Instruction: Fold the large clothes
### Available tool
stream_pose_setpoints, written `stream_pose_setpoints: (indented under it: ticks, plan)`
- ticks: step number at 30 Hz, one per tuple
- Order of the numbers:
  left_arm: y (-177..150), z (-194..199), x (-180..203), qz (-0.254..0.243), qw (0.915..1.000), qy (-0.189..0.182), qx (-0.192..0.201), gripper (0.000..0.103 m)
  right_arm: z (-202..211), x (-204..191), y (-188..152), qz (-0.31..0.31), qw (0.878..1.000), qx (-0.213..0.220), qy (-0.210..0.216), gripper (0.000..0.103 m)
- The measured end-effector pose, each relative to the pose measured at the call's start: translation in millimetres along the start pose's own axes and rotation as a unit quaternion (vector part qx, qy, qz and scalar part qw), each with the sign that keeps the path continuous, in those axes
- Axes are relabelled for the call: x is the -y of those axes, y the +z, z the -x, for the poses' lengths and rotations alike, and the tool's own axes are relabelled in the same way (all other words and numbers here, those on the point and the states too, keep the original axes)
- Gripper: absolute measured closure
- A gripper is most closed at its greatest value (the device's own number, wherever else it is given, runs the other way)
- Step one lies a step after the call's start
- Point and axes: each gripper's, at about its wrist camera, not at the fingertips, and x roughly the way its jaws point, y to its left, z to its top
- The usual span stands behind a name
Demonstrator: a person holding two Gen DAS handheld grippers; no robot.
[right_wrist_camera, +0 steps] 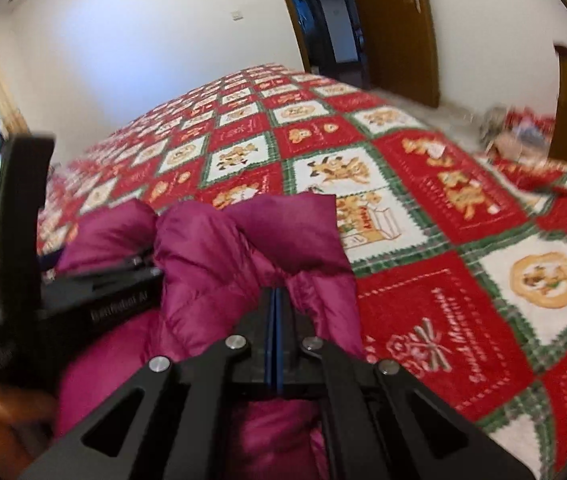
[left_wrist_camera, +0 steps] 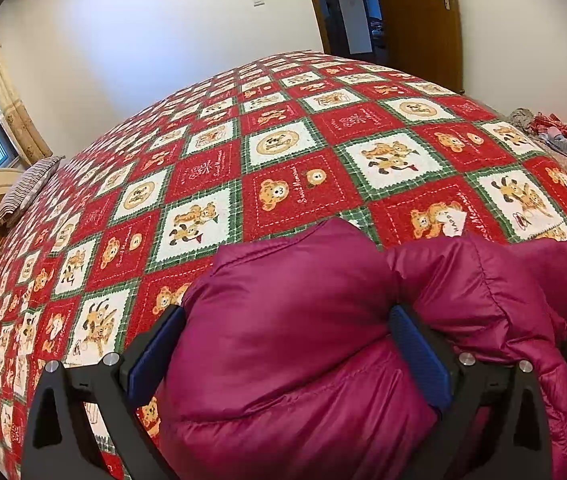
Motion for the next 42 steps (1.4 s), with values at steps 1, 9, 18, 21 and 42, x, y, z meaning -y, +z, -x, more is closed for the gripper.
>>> stream_pose_setpoints:
  ticks: [1, 9, 18, 21, 42]
  plan:
    - [0.1, 0.3, 0.4, 0.0, 1.0, 0.001, 0.0, 0.001, -1.6, 3.9, -0.7, -0.007, 1.0, 0.0, 0.008, 0.103]
    - [-1.1, 13.2, -11.7, 0.0, 0.9987, -0.049, -0.014, 0.001, -7.7, 10.9, -2.9, -0.007, 1.0, 0.002, 0.016, 0.103]
    - [-66.7, 87.8, -53.1, 0.079, 0.9939, -0.077, 0.004, 0.001, -7.6, 11.8, -2.7, -0.012, 1.0, 0.004, 0.019, 0.103]
    - [-81.1, 80.0, -51.3, 0.103, 0.9919, -0.074, 0.011, 0.001, -6.5, 10.6, -2.9, -0.009, 1.0, 0.005, 0.016, 0.103]
    - [-77.9, 88.0, -55.3, 0.036, 0.9985, -0.039, 0.012, 0.001, 25.0, 6.7, 2.2, 0.006, 1.0, -0.007, -0.001, 0.095]
